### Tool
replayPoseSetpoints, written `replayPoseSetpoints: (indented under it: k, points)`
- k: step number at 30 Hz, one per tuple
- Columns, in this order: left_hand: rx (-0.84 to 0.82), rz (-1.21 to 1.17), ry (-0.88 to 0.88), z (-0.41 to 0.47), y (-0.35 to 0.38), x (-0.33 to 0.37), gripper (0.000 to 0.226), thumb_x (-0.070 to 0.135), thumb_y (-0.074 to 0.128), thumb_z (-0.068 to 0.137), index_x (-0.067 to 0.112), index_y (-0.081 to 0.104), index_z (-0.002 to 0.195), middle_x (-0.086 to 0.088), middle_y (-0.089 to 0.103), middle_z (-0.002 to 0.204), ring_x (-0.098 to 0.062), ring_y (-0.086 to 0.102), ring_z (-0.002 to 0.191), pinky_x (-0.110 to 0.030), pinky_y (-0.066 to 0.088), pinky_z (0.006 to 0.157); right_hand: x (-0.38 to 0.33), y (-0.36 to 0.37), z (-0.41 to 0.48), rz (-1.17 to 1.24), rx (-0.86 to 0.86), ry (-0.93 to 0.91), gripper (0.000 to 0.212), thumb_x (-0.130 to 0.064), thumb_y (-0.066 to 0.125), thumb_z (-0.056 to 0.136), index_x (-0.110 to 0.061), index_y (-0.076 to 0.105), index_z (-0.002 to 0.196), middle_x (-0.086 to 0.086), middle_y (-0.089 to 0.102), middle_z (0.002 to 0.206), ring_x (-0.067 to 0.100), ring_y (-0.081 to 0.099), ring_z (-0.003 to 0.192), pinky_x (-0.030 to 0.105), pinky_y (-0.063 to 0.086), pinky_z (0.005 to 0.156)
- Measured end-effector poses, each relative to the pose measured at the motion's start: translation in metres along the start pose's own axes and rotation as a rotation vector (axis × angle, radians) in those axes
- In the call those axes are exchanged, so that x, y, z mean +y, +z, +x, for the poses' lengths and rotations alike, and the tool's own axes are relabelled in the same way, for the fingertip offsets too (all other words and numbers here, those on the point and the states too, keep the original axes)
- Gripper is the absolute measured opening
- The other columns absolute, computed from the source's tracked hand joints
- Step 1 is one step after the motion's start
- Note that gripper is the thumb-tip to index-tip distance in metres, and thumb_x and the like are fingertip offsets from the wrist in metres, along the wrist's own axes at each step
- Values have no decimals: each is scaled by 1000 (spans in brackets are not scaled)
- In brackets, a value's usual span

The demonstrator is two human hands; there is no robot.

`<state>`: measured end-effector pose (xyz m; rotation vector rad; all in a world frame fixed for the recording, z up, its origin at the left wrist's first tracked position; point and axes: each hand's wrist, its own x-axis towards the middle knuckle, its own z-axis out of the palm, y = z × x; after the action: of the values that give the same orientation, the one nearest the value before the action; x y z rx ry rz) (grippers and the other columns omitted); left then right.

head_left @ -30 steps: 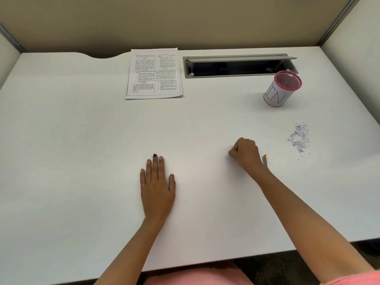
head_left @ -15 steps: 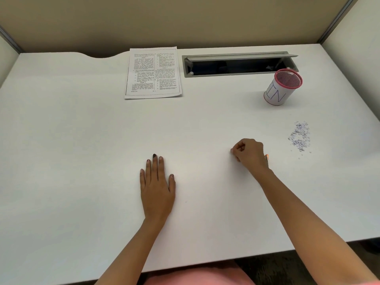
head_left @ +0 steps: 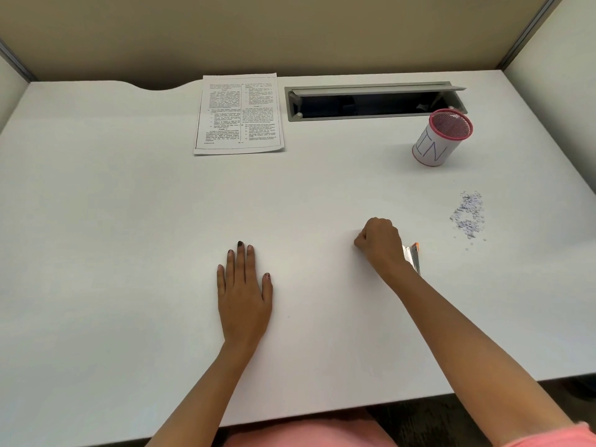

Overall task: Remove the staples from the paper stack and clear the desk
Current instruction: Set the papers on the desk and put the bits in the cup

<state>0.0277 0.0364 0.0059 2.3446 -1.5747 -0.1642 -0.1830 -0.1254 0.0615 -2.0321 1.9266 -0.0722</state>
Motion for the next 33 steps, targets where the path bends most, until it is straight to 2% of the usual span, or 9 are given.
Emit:
replayPoseSetpoints:
  k: [5, 7, 9, 13, 16, 18, 26, 30, 33]
  points:
    - [-1, -8, 4, 0, -1, 0, 60, 38, 26, 97, 13, 22, 152, -2, 18, 160, -19, 15, 148, -42, 15, 120, 8, 0, 0, 233, -1, 26, 33, 0, 52, 70, -13, 27, 54, 6, 25, 54, 21, 26, 61, 27, 17, 49]
    - [1, -8, 3, 0, -1, 0, 60, 38, 26, 97, 13, 22, 151, -3, 18, 160, -19, 15, 148, -42, 14, 120, 13, -6, 0, 473, 0, 139, 18, -3, 56, 73, -8, 49, 58, 9, 44, 54, 22, 37, 52, 23, 30, 48]
    - [1, -3, 3, 0, 0, 0, 60, 38, 26, 97, 13, 23, 151, -3, 19, 160, -20, 16, 148, -42, 15, 120, 18, -13, -4, 717, -8, 253, 12, -5, 61, 78, -6, 54, 68, 9, 63, 63, 11, 58, 47, 14, 44, 52]
    - [2, 0, 8, 0, 0, -1, 60, 37, 27, 97, 13, 23, 151, -3, 19, 160, -20, 16, 148, -43, 15, 120, 31, -15, -9, 1031, -38, 355, 20, -5, 67, 80, -11, 51, 69, 12, 69, 76, 24, 68, 67, 39, 54, 81]
    - [3, -7, 9, 0, 0, 0, 60, 38, 27, 97, 13, 23, 151, -3, 19, 160, -20, 16, 148, -42, 15, 120, 28, -19, -14, 1319, -110, 378, 6, 4, 55, 89, -2, 56, 86, 16, 63, 84, 24, 64, 72, 29, 59, 72]
    - [0, -7, 10, 0, 0, 0, 60, 37, 27, 97, 13, 22, 152, -3, 18, 160, -19, 15, 148, -42, 14, 121, 27, -22, -16, 1444, -169, 389, 12, 6, 46, 94, 4, 57, 90, 17, 61, 85, 25, 63, 75, 25, 60, 64]
    - [-4, 12, 5, -1, 0, -2, 60, 38, 25, 97, 14, 21, 152, -3, 18, 160, -20, 16, 148, -42, 15, 120, 33, -38, -6, 1574, -145, 377, 13, 11, 49, 91, 10, 61, 94, 19, 65, 92, 20, 72, 75, 20, 59, 65]
    - [-7, 9, 6, 1, 1, 0, 60, 37, 24, 96, 13, 23, 151, -4, 19, 160, -21, 17, 148, -43, 15, 120, 39, -55, 8, 1510, 26, 320, 13, 15, 58, 83, 8, 64, 93, 19, 65, 88, 25, 70, 78, 28, 58, 82]
    - [-7, -22, 5, 4, 1, 1, 61, 36, 23, 95, 11, 25, 150, -5, 20, 160, -20, 15, 148, -42, 12, 121, 44, -77, 27, 1389, 222, 312, 16, 17, 60, 79, 10, 65, 92, 18, 65, 79, 28, 67, 73, 31, 59, 81]
